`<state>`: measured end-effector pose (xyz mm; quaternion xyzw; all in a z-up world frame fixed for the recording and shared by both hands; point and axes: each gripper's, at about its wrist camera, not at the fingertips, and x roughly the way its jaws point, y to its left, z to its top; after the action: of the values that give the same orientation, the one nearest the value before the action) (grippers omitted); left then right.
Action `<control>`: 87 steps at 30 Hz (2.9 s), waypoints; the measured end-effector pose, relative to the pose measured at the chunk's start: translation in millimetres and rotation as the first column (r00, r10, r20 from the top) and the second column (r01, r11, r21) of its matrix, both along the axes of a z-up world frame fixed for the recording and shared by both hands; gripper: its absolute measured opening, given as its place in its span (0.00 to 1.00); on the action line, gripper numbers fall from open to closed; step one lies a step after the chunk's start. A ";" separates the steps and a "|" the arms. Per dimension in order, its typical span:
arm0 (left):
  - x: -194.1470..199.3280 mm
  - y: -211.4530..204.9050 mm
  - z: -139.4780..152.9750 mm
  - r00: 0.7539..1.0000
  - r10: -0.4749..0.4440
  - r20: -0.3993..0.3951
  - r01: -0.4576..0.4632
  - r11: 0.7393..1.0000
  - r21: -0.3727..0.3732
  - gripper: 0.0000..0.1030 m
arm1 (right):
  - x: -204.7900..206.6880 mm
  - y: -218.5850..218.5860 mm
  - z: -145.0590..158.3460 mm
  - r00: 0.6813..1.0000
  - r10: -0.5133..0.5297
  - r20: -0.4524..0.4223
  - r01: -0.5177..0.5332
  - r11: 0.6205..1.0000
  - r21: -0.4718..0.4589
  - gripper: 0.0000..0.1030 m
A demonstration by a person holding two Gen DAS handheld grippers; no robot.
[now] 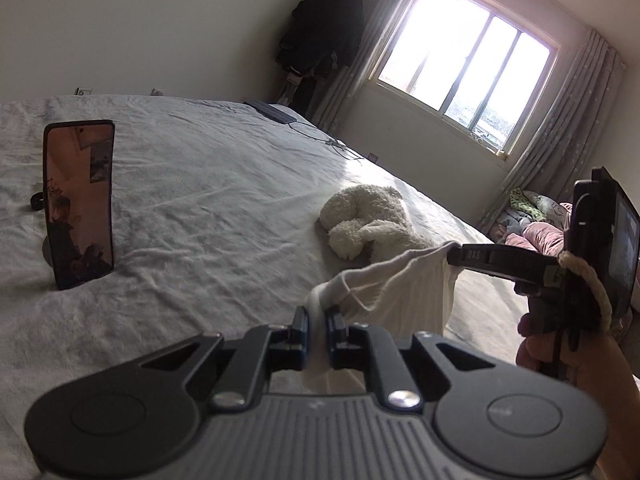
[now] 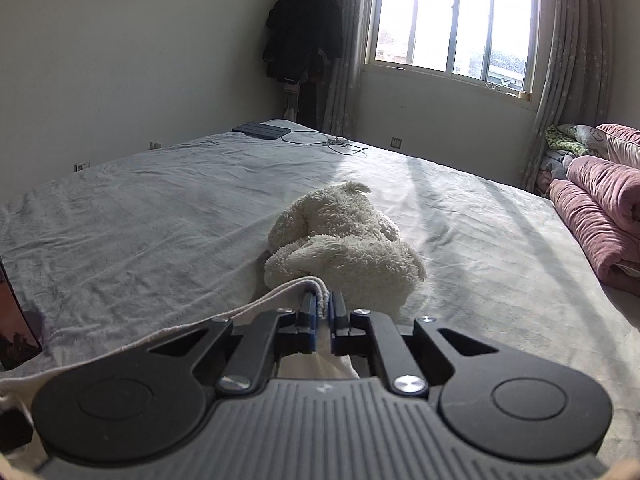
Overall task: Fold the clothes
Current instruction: 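Lift the pants with both grippers and shake them out, then lay the pants flat on the bed with both grippers and open them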
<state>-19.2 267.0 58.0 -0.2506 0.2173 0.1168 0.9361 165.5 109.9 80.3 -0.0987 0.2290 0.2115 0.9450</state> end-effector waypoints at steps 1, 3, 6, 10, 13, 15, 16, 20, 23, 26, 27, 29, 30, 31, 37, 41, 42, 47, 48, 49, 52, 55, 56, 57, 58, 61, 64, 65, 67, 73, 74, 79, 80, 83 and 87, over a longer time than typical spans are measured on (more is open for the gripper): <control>0.3 4.4 -4.4 1.000 0.005 -0.013 -0.005 1.000 -0.008 0.09 | 0.7 6.5 -4.6 1.000 0.008 -0.007 -0.008 1.000 -0.003 0.07; 2.6 12.3 -13.7 0.999 0.020 -0.031 -0.021 1.000 -0.012 0.09 | 2.2 19.4 -13.7 0.999 0.023 -0.022 -0.023 1.000 -0.009 0.07; 8.8 24.0 -27.4 0.997 0.041 -0.071 -0.044 0.998 -0.037 0.09 | 7.1 32.8 -29.3 0.998 0.032 -0.046 -0.033 0.999 -0.022 0.07; 16.2 35.5 -41.5 0.990 0.062 -0.123 -0.069 0.996 -0.059 0.09 | 15.0 48.0 -48.8 0.996 0.036 -0.080 -0.039 0.999 -0.033 0.07; 22.5 41.4 -50.6 0.984 0.063 -0.168 -0.075 0.995 -0.069 0.09 | 20.9 57.6 -63.4 0.993 0.035 -0.111 -0.039 0.999 -0.034 0.07; 26.5 44.9 -57.5 0.979 0.064 -0.195 -0.081 0.993 -0.080 0.09 | 24.5 62.8 -73.2 0.990 0.033 -0.134 -0.037 0.999 -0.034 0.07; 28.1 46.7 -60.7 0.976 0.063 -0.209 -0.083 0.993 -0.087 0.09 | 26.4 65.4 -78.0 0.989 0.031 -0.146 -0.037 0.999 -0.033 0.07; 33.2 53.4 -74.5 0.963 0.057 -0.264 -0.091 0.989 -0.118 0.10 | 29.6 71.6 -88.6 0.985 0.033 -0.168 -0.040 0.998 -0.039 0.07; 35.8 55.9 -81.3 0.954 0.058 -0.295 -0.098 0.988 -0.122 0.13 | 30.8 74.9 -94.0 0.984 0.037 -0.177 -0.045 0.998 -0.045 0.08; 36.0 56.2 -82.2 0.949 0.069 -0.309 -0.109 0.987 -0.115 0.14 | 32.1 78.3 -99.3 0.982 0.040 -0.186 -0.050 0.997 -0.051 0.10; 35.8 56.2 -81.8 0.948 0.073 -0.311 -0.114 0.987 -0.113 0.17 | 32.5 79.4 -101.1 0.981 0.041 -0.189 -0.052 0.997 -0.053 0.14; 35.3 56.3 -81.1 0.945 0.083 -0.315 -0.123 0.986 -0.110 0.23 | 33.3 81.6 -104.7 0.980 0.043 -0.195 -0.055 0.997 -0.057 0.16; 35.5 55.6 -80.4 0.945 0.088 -0.316 -0.128 0.986 -0.107 0.30 | 33.7 82.8 -106.5 0.979 0.044 -0.198 -0.056 0.997 -0.059 0.16; 35.9 54.6 -79.2 0.945 0.093 -0.314 -0.132 0.986 -0.103 0.35 | 33.7 80.9 -104.8 0.977 0.047 -0.206 -0.059 0.997 -0.052 0.16; 38.3 47.4 -70.0 0.941 0.121 -0.317 -0.150 0.986 -0.071 0.64 | 28.4 54.1 -82.8 0.968 0.044 -0.248 -0.044 0.999 0.007 0.45; 38.0 40.7 -61.6 0.944 0.133 -0.301 -0.158 0.986 -0.062 0.69 | 21.6 15.4 -63.8 0.958 0.025 -0.286 -0.017 0.999 0.031 0.46; 37.2 38.3 -59.2 0.946 0.133 -0.295 -0.158 0.985 -0.063 0.70 | 19.9 3.6 -59.1 0.955 0.018 -0.295 -0.007 0.999 0.039 0.48; 35.1 18.1 -47.2 0.963 0.089 -0.255 -0.110 0.991 -0.070 0.70 | 12.1 -62.3 -43.8 0.935 -0.054 -0.352 0.083 0.994 0.068 0.49; 35.5 12.7 -45.7 0.966 0.074 -0.249 -0.094 0.993 -0.069 0.70 | 10.3 -75.6 -42.6 0.929 -0.070 -0.364 0.104 0.992 0.073 0.49; 36.3 7.3 -44.7 0.968 0.059 -0.246 -0.077 0.995 -0.067 0.71 | 7.3 -88.6 -42.2 0.923 -0.088 -0.375 0.126 0.989 0.077 0.49; 39.9 -8.1 -43.8 0.969 0.009 -0.246 -0.025 0.998 -0.061 0.71 | -2.3 -126.1 -42.0 0.903 -0.139 -0.407 0.190 0.978 0.088 0.49; 45.0 -22.2 -46.1 0.965 -0.045 -0.258 0.029 0.997 -0.067 0.71 | -14.9 -155.7 -43.5 0.882 -0.172 -0.438 0.235 0.968 0.094 0.49; 46.9 -26.7 -47.3 0.963 -0.064 -0.263 0.047 0.996 -0.071 0.71 | -19.3 -163.4 -44.0 0.877 -0.178 -0.446 0.244 0.965 0.094 0.49; 48.6 -29.8 -49.0 0.960 -0.084 -0.268 0.064 0.995 -0.082 0.71 | -24.0 -169.2 -44.5 0.874 -0.182 -0.451 0.248 0.964 0.091 0.49; 50.6 -33.5 -51.7 0.954 -0.118 -0.275 0.091 0.990 -0.108 0.71 | -29.6 -175.6 -45.1 0.871 -0.184 -0.455 0.249 0.965 0.086 0.49; 55.6 -45.2 -58.7 0.935 -0.204 -0.290 0.158 0.972 -0.174 0.70 | -47.3 -188.3 -46.0 0.867 -0.186 -0.463 0.244 0.967 0.068 0.49; 57.1 -56.8 -62.2 0.922 -0.244 -0.300 0.197 0.964 -0.178 0.70 | -67.0 -198.9 -46.4 0.861 -0.174 -0.478 0.232 0.971 0.064 0.49; 57.6 -60.7 -63.4 0.918 -0.256 -0.303 0.209 0.961 -0.179 0.70 | -73.5 -201.6 -46.9 0.858 -0.168 -0.485 0.228 0.971 0.067 0.49; 57.6 -66.7 -65.4 0.911 -0.275 -0.308 0.226 0.956 -0.185 0.70 | -88.1 -205.0 -48.3 0.852 -0.150 -0.502 0.212 0.975 0.068 0.49; 60.5 -76.0 -70.2 0.899 -0.297 -0.323 0.246 0.951 -0.190 0.70 | -130.4 -204.6 -59.6 0.832 -0.101 -0.546 0.164 0.984 0.068 0.49; 61.1 -77.3 -70.9 0.897 -0.299 -0.326 0.248 0.950 -0.190 0.70 | -135.8 -203.6 -62.2 0.828 -0.093 -0.553 0.155 0.986 0.068 0.49; 63.7 -83.1 -75.2 0.888 -0.309 -0.340 0.257 0.948 -0.190 0.70 | -148.7 -195.2 -83.2 0.826 -0.116 -0.552 0.137 0.991 -0.003 0.49; 64.2 -84.4 -76.6 0.886 -0.312 -0.344 0.260 0.947 -0.189 0.70 | -148.4 -195.1 -88.0 0.824 -0.122 -0.553 0.142 0.990 -0.007 0.49; 66.0 -86.3 -81.1 0.880 -0.310 -0.358 0.257 0.948 -0.189 0.70 | -146.9 -194.0 -102.1 0.821 -0.143 -0.553 0.159 0.987 -0.019 0.49; 68.4 -85.9 -86.3 0.877 -0.304 -0.372 0.247 0.950 -0.192 0.70 | -148.7 -186.8 -107.4 0.860 -0.164 -0.483 0.158 0.986 -0.055 0.43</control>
<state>49.2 181.1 -28.3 -0.2525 0.4437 0.0153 0.8597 16.8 -76.9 -27.1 -0.0293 0.4679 0.1483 0.8707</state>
